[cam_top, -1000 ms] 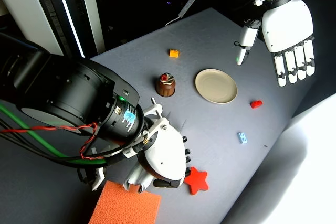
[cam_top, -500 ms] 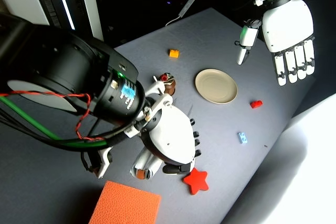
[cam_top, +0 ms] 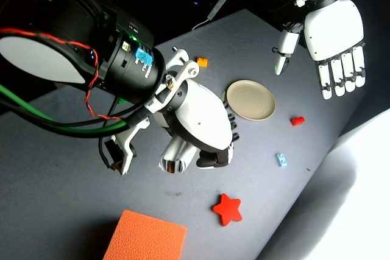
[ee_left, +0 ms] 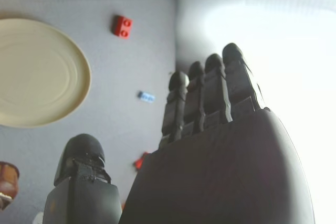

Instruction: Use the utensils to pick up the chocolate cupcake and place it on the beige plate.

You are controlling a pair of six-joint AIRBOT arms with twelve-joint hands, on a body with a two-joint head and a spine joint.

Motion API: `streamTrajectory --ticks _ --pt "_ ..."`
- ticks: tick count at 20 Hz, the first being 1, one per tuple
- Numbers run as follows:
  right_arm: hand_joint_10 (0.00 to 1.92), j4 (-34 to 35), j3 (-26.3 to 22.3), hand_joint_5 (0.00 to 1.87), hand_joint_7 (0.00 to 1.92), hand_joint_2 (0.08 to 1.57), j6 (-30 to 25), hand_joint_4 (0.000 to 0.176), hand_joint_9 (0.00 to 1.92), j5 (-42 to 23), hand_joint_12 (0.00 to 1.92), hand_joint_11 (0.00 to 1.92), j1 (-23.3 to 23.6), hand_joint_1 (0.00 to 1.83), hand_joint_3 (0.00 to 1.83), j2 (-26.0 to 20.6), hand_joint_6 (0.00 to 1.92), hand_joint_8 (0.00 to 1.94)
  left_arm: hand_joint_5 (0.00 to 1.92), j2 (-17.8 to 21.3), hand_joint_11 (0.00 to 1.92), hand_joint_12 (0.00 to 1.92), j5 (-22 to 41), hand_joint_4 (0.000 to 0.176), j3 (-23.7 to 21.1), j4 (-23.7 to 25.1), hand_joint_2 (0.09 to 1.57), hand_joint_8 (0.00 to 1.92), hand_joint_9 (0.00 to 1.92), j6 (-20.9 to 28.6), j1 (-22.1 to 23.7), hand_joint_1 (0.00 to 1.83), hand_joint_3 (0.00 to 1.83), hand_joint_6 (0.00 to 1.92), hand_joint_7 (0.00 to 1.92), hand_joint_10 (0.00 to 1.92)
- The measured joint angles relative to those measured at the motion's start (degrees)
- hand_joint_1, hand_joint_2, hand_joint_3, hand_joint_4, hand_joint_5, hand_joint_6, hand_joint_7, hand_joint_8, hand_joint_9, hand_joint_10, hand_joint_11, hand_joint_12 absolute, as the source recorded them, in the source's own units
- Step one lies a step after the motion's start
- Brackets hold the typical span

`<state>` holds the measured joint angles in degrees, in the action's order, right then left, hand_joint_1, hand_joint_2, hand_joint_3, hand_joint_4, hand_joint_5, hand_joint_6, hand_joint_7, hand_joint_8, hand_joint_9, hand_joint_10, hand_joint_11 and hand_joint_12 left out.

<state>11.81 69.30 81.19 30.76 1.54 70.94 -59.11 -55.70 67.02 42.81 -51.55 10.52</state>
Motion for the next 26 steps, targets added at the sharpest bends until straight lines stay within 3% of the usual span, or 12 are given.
streamTrajectory --ticks 7,13,14,15,17,19,20,21,22,24,25,26 --pt "1.70 -0.50 -5.38 0.77 0.57 1.22 1.18 0.000 0.57 -0.22 1.85 0.63 0.35 1.09 0.00 -0.90 1.30 1.49 0.03 0.00 0.00 0.00 0.00 0.000 -0.02 0.00 1.10 0.01 0.00 0.00 -0.04 0.06 0.00 0.01 0.02 0.00" --pt "1.70 -0.90 -6.19 0.76 0.57 1.22 1.84 0.000 0.55 -0.68 1.88 0.58 -2.25 1.09 0.00 -1.11 1.32 1.49 0.07 0.00 0.02 0.01 0.00 0.000 0.00 0.00 1.10 0.01 0.04 0.00 -0.04 0.08 0.00 0.01 0.06 0.01" --pt "1.67 -0.94 -6.19 0.58 0.57 1.16 1.95 0.000 0.55 -0.83 1.88 0.57 -2.60 1.01 0.00 -1.09 1.07 1.43 0.08 -0.02 0.02 0.01 0.00 0.000 0.00 -0.02 1.10 0.01 0.04 0.00 -0.04 0.08 0.00 0.02 0.06 0.01" --pt "1.72 -0.92 -6.21 0.72 0.58 1.21 1.95 0.000 0.55 -0.61 1.91 0.57 -2.62 1.07 0.00 -1.09 1.28 1.45 0.08 -0.02 0.01 0.01 0.02 0.000 0.00 -0.04 1.10 0.01 0.03 0.00 -0.04 0.06 0.00 0.01 0.06 0.01" --pt "1.74 -0.98 -6.32 0.73 0.56 1.24 2.16 0.000 0.53 -1.66 1.92 0.56 -3.08 1.07 0.00 -0.83 1.36 1.47 0.09 -0.02 0.03 0.02 0.00 0.000 0.00 -0.02 1.09 0.01 0.05 0.00 -0.04 0.07 0.00 0.02 0.08 0.01" --pt "1.75 -0.92 -6.36 0.76 0.57 1.22 2.19 0.000 0.54 -1.77 1.92 0.56 -3.28 1.09 0.00 -0.57 1.31 1.46 0.07 -0.02 0.00 0.01 0.00 0.000 0.00 -0.04 1.10 0.00 0.03 0.00 -0.04 0.07 0.00 0.00 0.05 0.00" --pt "1.76 -0.87 -6.36 0.64 0.59 1.12 2.21 0.000 0.55 -1.97 1.92 0.56 -3.26 1.06 0.00 -0.57 1.06 1.43 0.08 -0.02 0.00 0.01 0.00 0.000 0.00 -0.04 1.10 0.00 0.03 0.00 -0.04 0.07 0.00 0.01 0.05 0.00" --pt "1.76 -0.96 -6.36 0.64 0.59 1.12 2.21 0.000 0.55 -2.40 1.92 0.56 -3.26 1.06 0.00 -0.57 1.06 1.43 0.08 -0.02 0.00 0.01 0.00 0.000 0.00 -0.02 1.10 0.00 0.03 0.00 -0.04 0.07 0.00 0.01 0.05 0.00" --pt "1.75 -1.05 -6.36 0.76 0.57 1.21 2.23 0.000 0.55 -2.64 1.92 0.56 -3.26 1.09 0.00 -0.57 1.29 1.47 0.07 -0.02 0.00 0.00 0.00 0.000 0.00 -0.02 1.09 0.00 0.02 0.00 -0.04 0.07 0.00 0.00 0.05 0.00" --pt "1.73 -1.03 -6.36 0.78 0.59 1.21 2.23 0.000 0.56 -2.78 1.92 0.55 -3.45 1.10 0.00 -0.57 1.28 1.44 0.09 -0.02 0.01 0.01 0.02 0.000 0.00 -0.04 1.09 0.01 0.05 0.00 -0.04 0.07 0.00 0.01 0.07 0.01" --pt "1.74 -1.09 -6.36 0.62 0.58 1.14 2.23 0.000 0.54 -3.02 1.92 0.53 -3.58 1.04 0.00 -0.46 1.02 1.44 0.09 -0.02 0.01 0.01 0.02 0.000 0.00 -0.02 1.10 0.01 0.04 0.00 -0.04 0.07 0.00 0.01 0.06 0.01" --pt "1.77 -1.07 -6.36 0.60 0.56 1.12 2.25 0.000 0.53 -2.99 1.92 0.54 -3.65 1.02 0.00 -0.46 0.93 1.46 0.09 -0.02 0.00 0.00 0.02 0.000 0.00 -0.04 1.10 0.00 0.03 0.00 -0.04 0.08 0.00 0.01 0.06 0.00"
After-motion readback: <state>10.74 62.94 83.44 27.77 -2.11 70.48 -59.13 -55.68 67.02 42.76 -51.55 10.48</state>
